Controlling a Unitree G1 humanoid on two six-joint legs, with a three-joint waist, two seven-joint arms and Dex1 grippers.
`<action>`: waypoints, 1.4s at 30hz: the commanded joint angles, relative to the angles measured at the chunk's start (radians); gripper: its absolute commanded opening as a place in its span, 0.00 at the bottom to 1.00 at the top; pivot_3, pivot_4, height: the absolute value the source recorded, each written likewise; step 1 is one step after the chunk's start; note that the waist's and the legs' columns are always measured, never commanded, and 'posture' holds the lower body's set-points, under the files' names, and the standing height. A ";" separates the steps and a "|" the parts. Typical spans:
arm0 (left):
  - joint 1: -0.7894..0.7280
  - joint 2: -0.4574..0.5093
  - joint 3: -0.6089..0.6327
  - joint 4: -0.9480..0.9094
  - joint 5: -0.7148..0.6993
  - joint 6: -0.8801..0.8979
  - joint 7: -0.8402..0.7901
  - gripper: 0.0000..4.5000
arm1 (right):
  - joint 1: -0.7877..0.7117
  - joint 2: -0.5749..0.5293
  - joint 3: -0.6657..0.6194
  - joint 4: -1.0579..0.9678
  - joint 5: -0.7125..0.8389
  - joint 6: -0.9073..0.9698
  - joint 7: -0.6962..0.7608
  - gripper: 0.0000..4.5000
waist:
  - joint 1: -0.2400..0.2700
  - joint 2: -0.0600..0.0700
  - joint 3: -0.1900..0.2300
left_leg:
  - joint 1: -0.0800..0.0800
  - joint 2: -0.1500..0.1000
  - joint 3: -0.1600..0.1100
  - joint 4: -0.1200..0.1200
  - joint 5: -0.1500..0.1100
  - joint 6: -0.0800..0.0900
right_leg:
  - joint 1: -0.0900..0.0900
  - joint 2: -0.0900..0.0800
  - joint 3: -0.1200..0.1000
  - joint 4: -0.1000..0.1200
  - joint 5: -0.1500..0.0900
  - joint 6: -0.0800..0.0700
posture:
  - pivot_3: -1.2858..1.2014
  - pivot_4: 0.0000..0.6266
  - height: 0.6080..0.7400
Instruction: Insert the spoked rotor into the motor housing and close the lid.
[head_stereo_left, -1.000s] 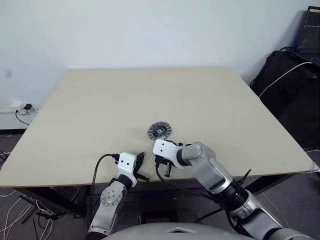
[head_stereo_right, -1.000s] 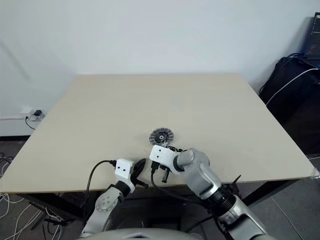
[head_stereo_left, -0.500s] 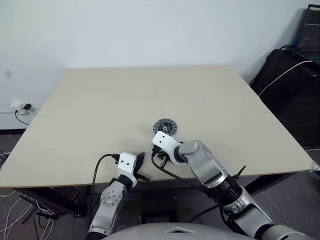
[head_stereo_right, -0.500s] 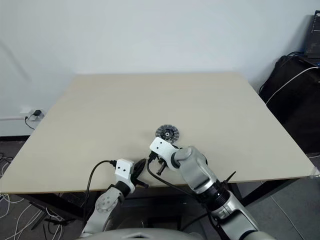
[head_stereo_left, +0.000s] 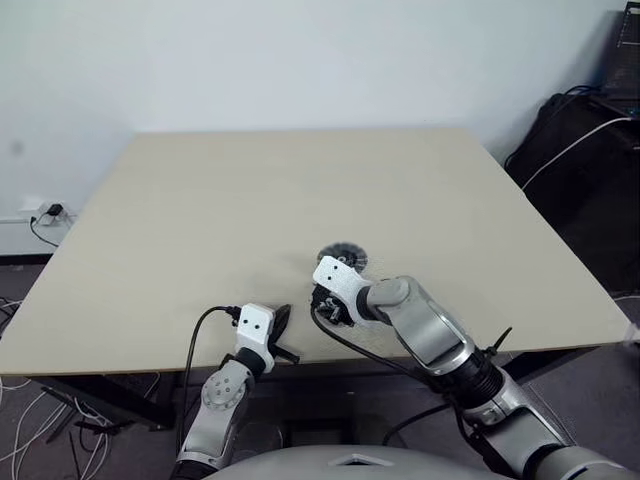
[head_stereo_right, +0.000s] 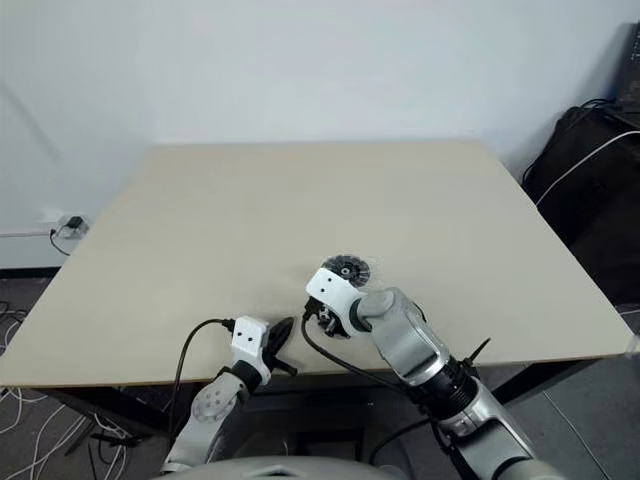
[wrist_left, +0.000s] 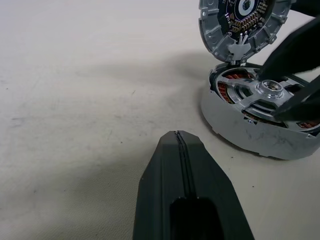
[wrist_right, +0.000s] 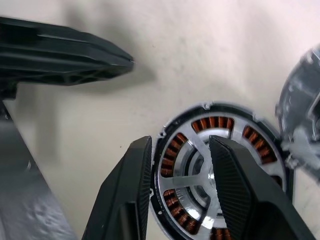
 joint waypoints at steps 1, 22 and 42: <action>-0.016 -0.005 0.006 -0.002 -0.008 -0.025 -0.003 0.00 | -0.032 -0.067 0.029 -0.060 0.017 -0.120 0.058 0.43 | 0.000 0.000 0.000 | 0.000 0.000 0.000 0.000 0.000 0.000 | 0.000 0.000 0.000 0.000 0.000 0.000 | 0.52 0.00 1.00; -0.016 -0.009 0.006 -0.017 -0.008 -0.020 0.002 0.00 | -0.092 -0.295 0.195 0.079 -0.201 -0.542 0.271 0.43 | 0.018 -0.003 0.002 | 0.000 0.000 -0.001 0.000 0.002 0.003 | 0.001 0.000 -0.001 -0.001 0.000 0.000 | 0.52 0.00 1.00; -0.002 -0.014 0.005 -0.055 -0.017 -0.011 0.011 0.00 | -0.082 -0.238 0.149 0.155 -0.271 -0.540 0.285 0.02 | 0.019 -0.003 0.002 | 0.001 0.000 -0.001 0.001 0.003 0.003 | 0.002 0.000 -0.001 0.001 0.000 0.000 | 0.52 0.00 1.00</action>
